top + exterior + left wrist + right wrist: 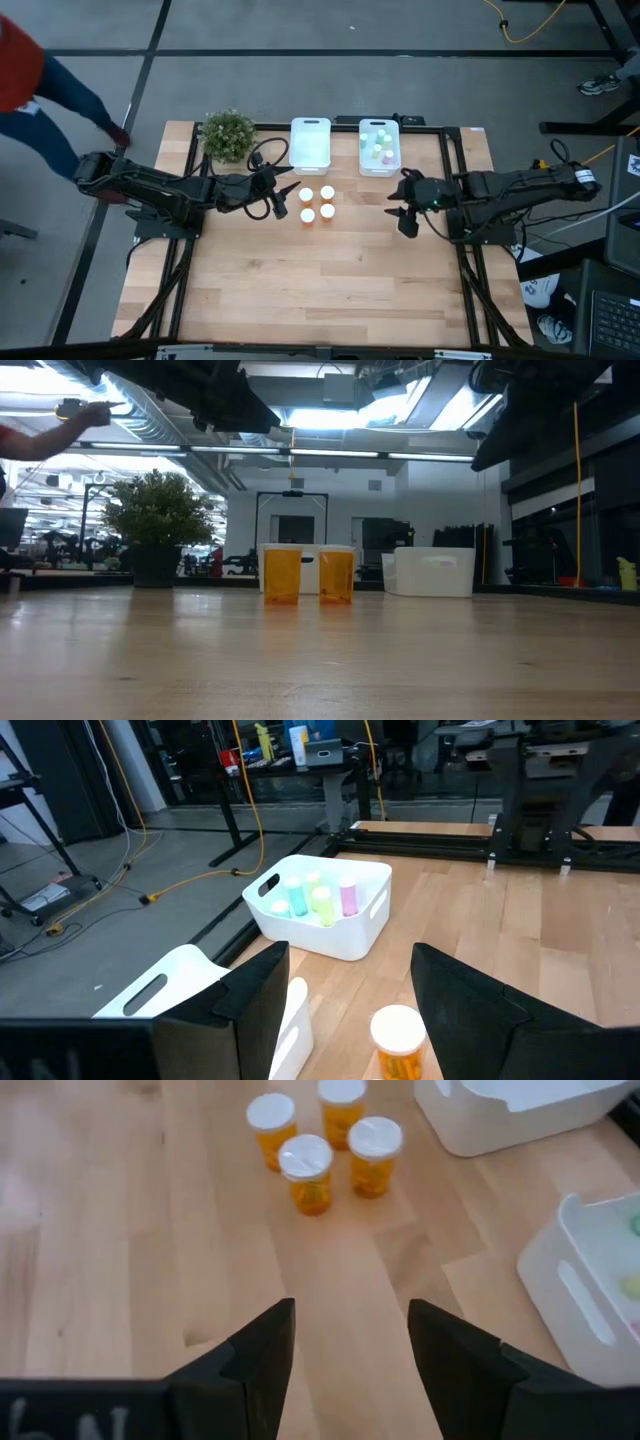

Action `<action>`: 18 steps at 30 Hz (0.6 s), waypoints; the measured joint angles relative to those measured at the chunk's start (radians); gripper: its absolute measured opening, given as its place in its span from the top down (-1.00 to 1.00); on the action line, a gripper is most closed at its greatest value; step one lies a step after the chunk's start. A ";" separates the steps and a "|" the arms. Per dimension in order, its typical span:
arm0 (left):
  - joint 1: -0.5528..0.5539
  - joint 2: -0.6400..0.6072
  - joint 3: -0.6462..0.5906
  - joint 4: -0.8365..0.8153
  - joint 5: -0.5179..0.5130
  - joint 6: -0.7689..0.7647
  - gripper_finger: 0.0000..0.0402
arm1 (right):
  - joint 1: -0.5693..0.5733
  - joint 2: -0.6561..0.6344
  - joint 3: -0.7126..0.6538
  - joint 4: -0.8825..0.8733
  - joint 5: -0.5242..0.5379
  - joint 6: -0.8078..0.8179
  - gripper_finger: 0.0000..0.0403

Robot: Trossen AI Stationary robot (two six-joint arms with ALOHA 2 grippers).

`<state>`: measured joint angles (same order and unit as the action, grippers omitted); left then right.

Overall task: Pick and place medicine bottles into bin by pill shape (circle, oval)
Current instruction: Put the orange pill bottle into the left white bin

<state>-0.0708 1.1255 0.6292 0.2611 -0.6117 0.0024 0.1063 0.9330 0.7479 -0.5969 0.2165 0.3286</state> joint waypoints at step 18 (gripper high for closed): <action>0.000 0.000 0.000 0.000 0.000 -0.019 -0.02 | 0.029 0.024 -0.001 0.000 0.001 0.111 0.02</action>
<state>-0.0704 1.1255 0.6293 0.2615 -0.6121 -0.0170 0.1352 0.9567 0.7471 -0.5972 0.2173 0.4397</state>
